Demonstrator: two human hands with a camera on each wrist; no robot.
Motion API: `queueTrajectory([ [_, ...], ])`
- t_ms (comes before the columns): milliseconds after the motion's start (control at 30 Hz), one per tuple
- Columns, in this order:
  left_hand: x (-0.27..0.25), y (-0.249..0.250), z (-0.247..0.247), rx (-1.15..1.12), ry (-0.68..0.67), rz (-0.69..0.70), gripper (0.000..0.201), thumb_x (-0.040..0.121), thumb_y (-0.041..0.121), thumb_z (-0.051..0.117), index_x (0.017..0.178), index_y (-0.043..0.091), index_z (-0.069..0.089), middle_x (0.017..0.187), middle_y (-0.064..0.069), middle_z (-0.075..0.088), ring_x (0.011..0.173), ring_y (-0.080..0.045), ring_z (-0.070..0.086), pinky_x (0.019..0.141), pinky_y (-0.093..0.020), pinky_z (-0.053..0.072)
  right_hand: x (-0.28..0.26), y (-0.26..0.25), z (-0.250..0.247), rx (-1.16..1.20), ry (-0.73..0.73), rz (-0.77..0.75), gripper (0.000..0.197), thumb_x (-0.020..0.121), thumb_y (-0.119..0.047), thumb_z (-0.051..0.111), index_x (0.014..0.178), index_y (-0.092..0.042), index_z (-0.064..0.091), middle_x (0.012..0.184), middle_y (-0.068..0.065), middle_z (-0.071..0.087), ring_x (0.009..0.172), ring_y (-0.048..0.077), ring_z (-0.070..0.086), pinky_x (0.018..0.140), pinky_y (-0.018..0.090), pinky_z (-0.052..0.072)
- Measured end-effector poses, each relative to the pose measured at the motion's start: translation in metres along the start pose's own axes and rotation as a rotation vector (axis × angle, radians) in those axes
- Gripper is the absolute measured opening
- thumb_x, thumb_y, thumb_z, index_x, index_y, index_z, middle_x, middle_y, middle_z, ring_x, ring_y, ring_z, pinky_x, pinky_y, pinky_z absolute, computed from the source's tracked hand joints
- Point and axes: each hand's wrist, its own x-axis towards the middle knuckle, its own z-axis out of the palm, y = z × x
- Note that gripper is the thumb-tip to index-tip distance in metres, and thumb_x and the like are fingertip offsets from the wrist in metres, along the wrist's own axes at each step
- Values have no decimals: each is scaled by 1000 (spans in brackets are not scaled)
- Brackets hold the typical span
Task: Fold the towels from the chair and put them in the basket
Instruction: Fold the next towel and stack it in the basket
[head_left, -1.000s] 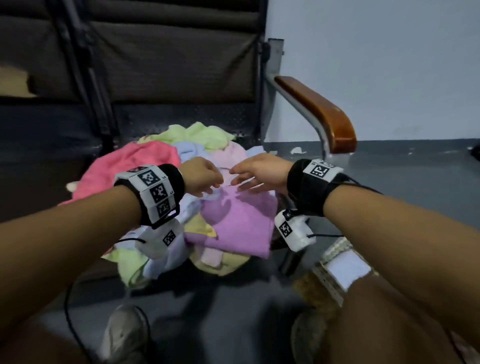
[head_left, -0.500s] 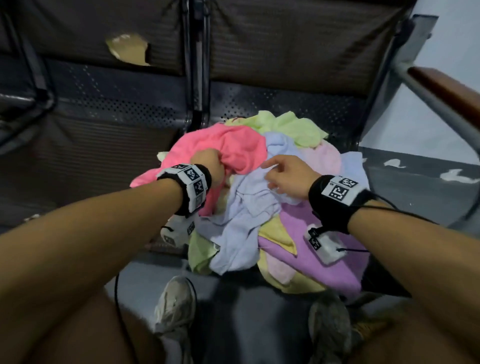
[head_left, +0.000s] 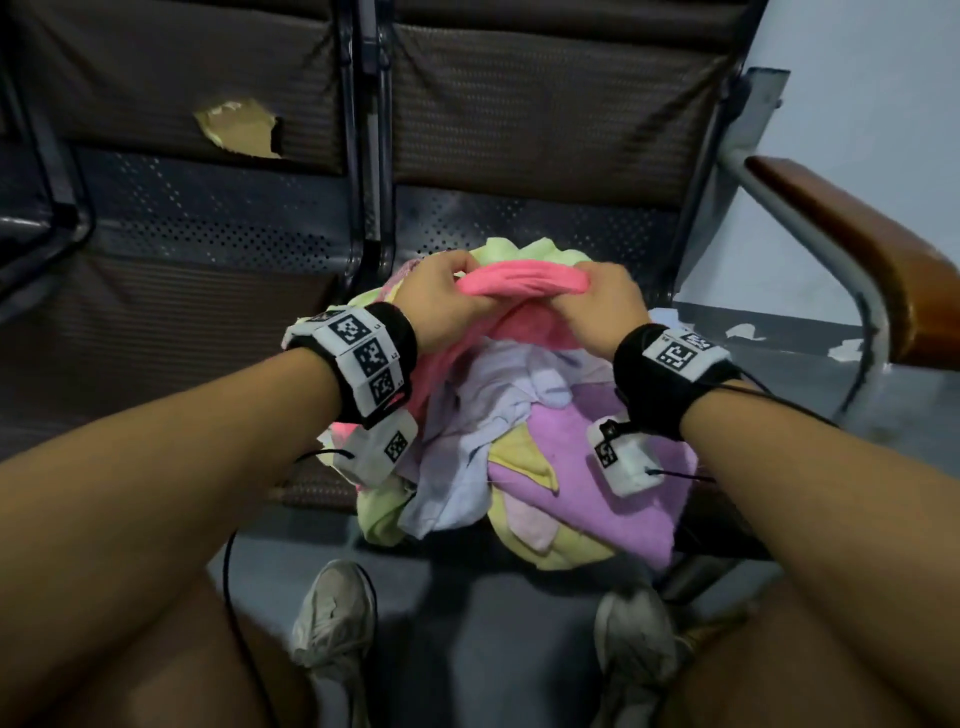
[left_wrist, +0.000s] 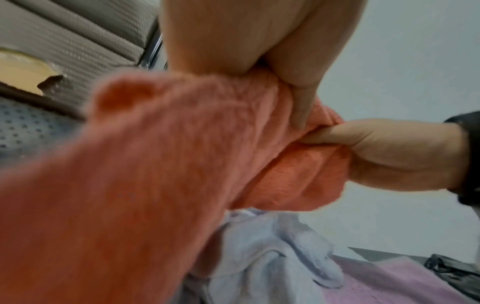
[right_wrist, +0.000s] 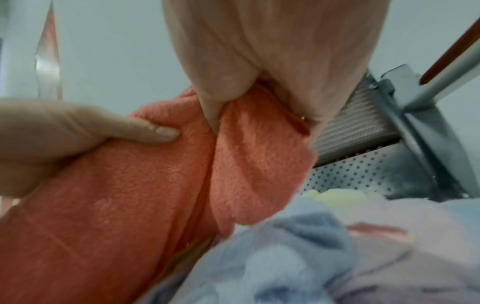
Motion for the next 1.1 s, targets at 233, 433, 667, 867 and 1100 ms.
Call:
queueTrajectory([
  [233, -4, 37, 17, 170, 169, 129, 18, 80, 24, 67, 81, 23, 49, 79, 3, 63, 72, -16, 52, 64, -29, 38, -6, 11, -51, 221, 430, 33, 20, 71, -16, 64, 82, -26, 51, 72, -15, 54, 65, 5, 50, 65, 20, 41],
  [433, -7, 22, 20, 477, -52, -87, 18, 81, 35, 72, 83, 21, 61, 75, 1, 64, 80, -25, 62, 67, -28, 42, -20, 37, -65, 154, 453, 202, 18, 81, -13, 55, 90, -28, 57, 89, -3, 65, 88, 22, 63, 74, 23, 43],
  [667, -12, 26, 34, -82, -114, -149, 14, 94, 17, 61, 96, 5, 67, 79, -14, 62, 63, -24, 55, 56, -29, 46, -39, 20, -39, -17, -93, 96, 51, 69, -46, 84, 103, -22, 55, 105, 3, 65, 95, 19, 62, 84, 35, 52],
  [867, -17, 33, 34, -148, -183, -112, 19, 78, 3, 78, 95, 7, 69, 85, -12, 64, 75, -22, 59, 74, -40, 51, -40, 8, -29, 114, -185, 63, 5, 88, -15, 71, 88, -11, 68, 84, 11, 75, 75, 23, 69, 83, 45, 58],
  [1100, -8, 16, 21, 2, -23, -18, 18, 81, 25, 81, 92, 13, 76, 81, -2, 74, 73, -14, 66, 73, -34, 56, -33, 24, -39, 592, -46, 298, 4, 104, -11, 46, 101, -9, 46, 82, 18, 57, 70, 25, 54, 62, 39, 48],
])
